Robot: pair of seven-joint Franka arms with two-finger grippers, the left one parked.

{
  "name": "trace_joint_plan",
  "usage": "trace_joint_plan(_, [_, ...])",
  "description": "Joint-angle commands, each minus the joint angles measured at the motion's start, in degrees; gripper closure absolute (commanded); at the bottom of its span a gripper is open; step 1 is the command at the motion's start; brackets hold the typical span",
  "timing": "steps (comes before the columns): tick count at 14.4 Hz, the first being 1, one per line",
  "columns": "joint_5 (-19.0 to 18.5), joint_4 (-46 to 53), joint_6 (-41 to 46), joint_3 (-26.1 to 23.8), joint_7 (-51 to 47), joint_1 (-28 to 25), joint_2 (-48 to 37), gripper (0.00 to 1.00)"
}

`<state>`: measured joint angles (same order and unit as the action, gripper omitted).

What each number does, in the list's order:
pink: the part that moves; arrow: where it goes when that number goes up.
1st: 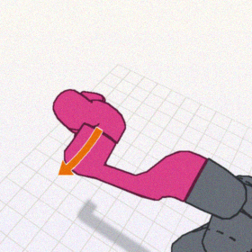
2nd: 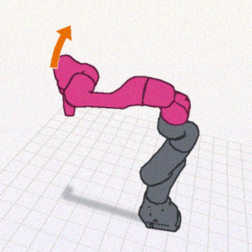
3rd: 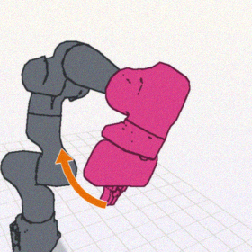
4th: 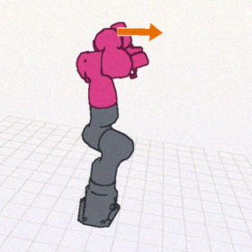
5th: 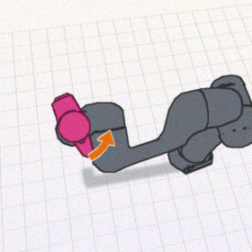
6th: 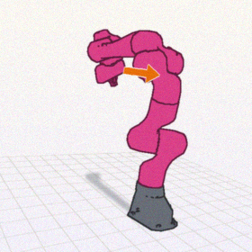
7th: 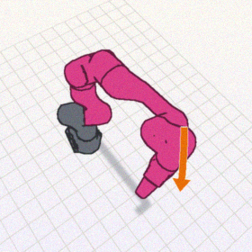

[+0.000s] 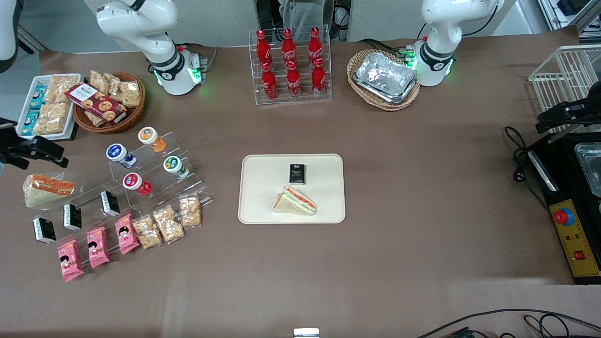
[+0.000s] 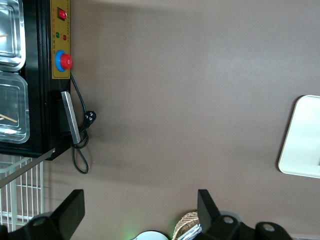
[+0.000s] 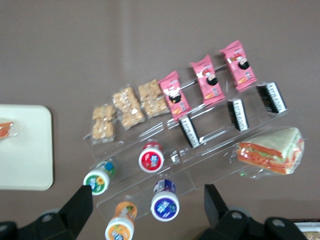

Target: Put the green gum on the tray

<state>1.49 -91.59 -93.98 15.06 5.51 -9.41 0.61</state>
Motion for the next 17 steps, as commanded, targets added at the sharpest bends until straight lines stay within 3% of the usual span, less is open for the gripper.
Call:
trace_joint_plan(1, [0.7, 0.5, 3.6, 0.1, -1.2, -3.1, -0.7, 0.0])
trace_joint_plan(5, [0.6, -5.7, 2.0, 0.3, -6.3, -6.8, -4.1, 0.0])
trace_joint_plan(10, [-0.3, -26.8, -12.6, -0.1, -10.7, -12.1, -15.7, 0.0])
trace_joint_plan(14, [-0.4, -35.1, -20.0, -1.3, -12.2, -12.2, -18.2, 0.0])
trace_joint_plan(17, [-2.7, -40.1, -24.7, -5.0, -16.8, -11.9, -18.3, 0.0])
